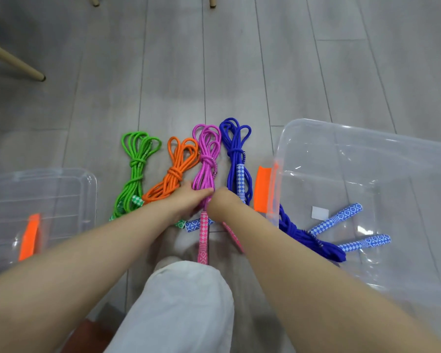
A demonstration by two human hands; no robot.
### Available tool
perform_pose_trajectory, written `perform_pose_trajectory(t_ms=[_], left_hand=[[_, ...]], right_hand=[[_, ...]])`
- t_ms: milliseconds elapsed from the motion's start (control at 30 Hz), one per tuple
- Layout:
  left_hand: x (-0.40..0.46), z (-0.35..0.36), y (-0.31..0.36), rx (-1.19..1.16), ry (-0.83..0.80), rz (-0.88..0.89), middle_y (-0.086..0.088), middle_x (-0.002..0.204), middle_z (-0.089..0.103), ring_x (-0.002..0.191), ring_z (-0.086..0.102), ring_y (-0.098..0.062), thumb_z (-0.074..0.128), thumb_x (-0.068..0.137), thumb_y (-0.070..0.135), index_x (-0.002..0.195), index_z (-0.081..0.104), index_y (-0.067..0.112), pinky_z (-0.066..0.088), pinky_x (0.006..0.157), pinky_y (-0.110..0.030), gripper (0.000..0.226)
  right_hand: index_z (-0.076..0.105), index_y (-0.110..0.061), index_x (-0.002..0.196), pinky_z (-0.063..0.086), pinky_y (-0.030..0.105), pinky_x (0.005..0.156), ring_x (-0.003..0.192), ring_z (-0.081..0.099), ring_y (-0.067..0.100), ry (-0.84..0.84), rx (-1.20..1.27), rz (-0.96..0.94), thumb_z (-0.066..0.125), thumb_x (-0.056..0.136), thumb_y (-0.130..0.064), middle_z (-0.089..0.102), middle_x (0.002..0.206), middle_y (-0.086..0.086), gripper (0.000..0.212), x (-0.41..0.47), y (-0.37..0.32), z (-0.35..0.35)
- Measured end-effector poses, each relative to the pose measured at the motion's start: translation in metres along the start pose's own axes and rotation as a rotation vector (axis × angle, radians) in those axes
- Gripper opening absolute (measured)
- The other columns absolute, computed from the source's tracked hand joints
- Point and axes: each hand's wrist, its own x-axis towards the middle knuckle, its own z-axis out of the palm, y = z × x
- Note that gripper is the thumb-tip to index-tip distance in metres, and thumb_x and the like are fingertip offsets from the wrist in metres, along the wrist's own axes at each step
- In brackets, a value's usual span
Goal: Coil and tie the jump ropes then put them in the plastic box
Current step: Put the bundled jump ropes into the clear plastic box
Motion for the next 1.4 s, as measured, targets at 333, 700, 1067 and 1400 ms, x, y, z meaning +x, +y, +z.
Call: perform_pose_trajectory(t_ms=[333,700,1067,1400], left_hand=[[-0.002,0.003,-0.008,-0.219,-0.078,-0.109,-0.005,0.076,0.067,0.050,0.064,-0.008,0.065,0.091,0.018,0.104,0.063,0.011,0.048,0.042,-0.018,0.015],[-0.007,-0.019,-0.003,-0.020,-0.018,0.294,-0.013,0.109,0.070,0.101,0.066,-0.033,0.063,0.076,0.002,0.122,0.059,0.024,0.052,0.089,-0.050,0.051],[-0.061,-0.026,0.068,-0.014,0.119,0.679,-0.016,0.108,0.065,0.095,0.059,-0.021,0.063,0.082,0.010,0.107,0.057,0.044,0.047,0.089,-0.045,0.043],[-0.131,0.024,0.133,0.178,-0.017,0.947,0.007,0.104,0.046,0.080,0.057,0.002,0.071,0.079,0.031,0.109,0.048,0.044,0.050,0.076,-0.029,0.040]], right_hand=[[0.058,-0.005,0.127,0.049,0.035,0.087,0.107,0.060,0.029,0.043,0.692,0.094,0.049,0.095,-0.008,0.062,0.125,0.015,0.033,0.008,0.010,0.024],[0.039,-0.013,0.128,0.051,0.045,0.089,0.101,0.063,0.032,0.262,0.827,0.002,0.050,0.088,-0.011,0.061,0.111,0.011,0.041,0.011,-0.005,0.005],[0.049,-0.010,0.130,0.055,0.030,0.086,0.079,0.064,0.008,0.352,1.056,-0.381,0.064,0.091,-0.028,0.066,0.088,-0.001,0.045,-0.023,-0.031,-0.075],[0.055,-0.012,0.096,0.050,0.035,0.071,0.079,0.057,0.023,0.258,0.967,-0.579,0.063,0.090,-0.011,0.056,0.083,0.010,0.010,-0.111,0.001,-0.180]])
